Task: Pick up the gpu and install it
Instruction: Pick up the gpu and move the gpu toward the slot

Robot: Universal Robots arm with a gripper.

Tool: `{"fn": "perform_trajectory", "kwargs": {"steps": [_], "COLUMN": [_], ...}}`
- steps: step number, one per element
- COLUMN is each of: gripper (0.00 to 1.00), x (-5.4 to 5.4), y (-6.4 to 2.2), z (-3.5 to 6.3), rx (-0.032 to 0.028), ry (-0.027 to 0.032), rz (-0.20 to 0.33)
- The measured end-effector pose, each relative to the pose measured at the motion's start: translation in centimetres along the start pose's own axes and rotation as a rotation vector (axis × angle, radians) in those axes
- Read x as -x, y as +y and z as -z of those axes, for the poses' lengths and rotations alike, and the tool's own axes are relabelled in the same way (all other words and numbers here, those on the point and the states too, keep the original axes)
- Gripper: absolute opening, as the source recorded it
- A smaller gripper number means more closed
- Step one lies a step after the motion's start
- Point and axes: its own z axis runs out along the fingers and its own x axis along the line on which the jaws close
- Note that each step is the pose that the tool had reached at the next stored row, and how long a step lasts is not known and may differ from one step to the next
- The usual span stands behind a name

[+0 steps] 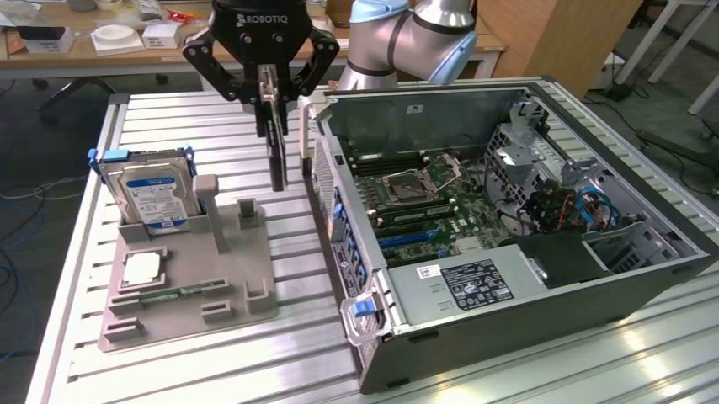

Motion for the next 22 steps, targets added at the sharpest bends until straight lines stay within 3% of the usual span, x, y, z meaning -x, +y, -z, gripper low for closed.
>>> {"fn": "perform_trajectory", "kwargs": {"steps": [22], "gripper": [0.26], "x": [2.1], "y": [0.07], "z": [-0.03], "rx": [0.0000], "ry": [0.0001], "rz": [0.000]}}
